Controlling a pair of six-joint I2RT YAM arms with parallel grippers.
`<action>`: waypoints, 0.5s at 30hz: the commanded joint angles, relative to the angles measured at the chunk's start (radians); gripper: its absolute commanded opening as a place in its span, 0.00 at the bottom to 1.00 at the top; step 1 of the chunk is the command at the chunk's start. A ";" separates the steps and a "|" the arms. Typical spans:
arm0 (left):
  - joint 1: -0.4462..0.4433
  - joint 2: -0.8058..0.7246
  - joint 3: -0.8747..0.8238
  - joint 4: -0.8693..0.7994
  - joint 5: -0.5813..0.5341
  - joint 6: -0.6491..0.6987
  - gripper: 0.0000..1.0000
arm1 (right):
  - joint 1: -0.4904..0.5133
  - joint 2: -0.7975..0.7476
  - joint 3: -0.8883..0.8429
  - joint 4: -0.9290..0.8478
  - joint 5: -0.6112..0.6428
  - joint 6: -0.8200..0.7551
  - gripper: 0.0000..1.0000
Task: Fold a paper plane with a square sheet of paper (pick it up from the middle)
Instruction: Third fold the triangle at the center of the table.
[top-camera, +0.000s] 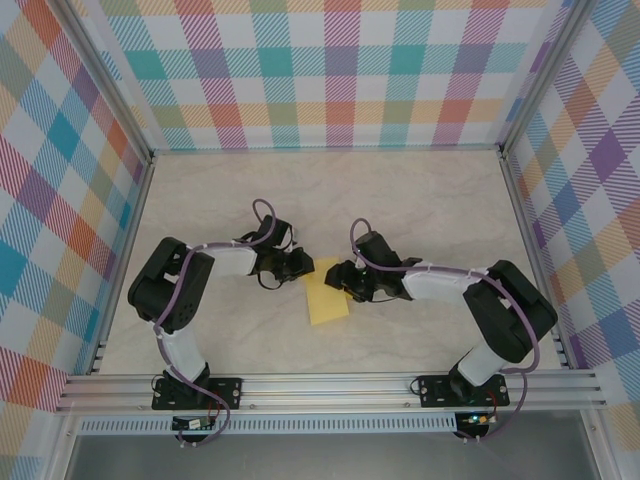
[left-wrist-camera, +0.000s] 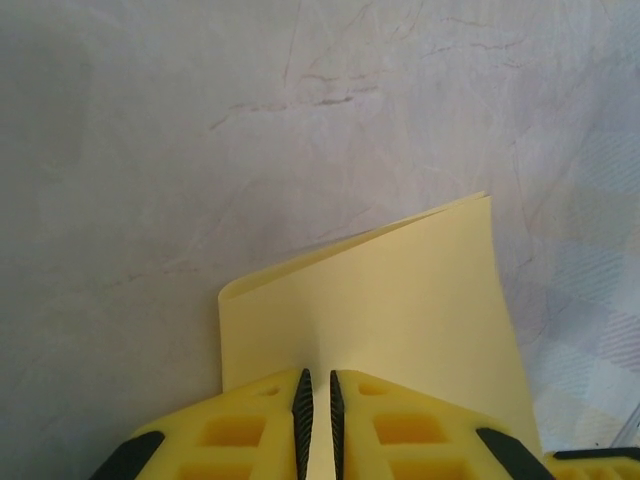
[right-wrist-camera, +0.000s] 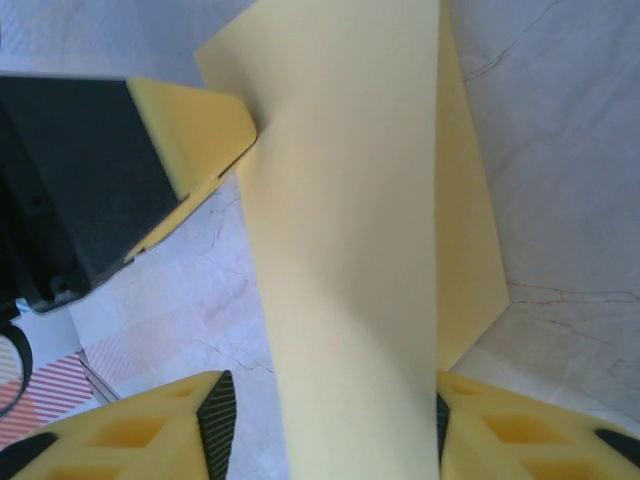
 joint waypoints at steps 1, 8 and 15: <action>0.011 -0.020 -0.056 -0.134 -0.030 0.039 0.19 | -0.029 0.042 0.054 -0.046 -0.056 -0.086 0.45; 0.011 -0.178 -0.061 -0.155 -0.005 0.071 0.31 | -0.046 0.135 0.126 -0.107 -0.114 -0.178 0.24; 0.010 -0.336 -0.126 -0.178 0.000 0.090 0.41 | -0.044 0.170 0.114 0.012 -0.202 -0.116 0.19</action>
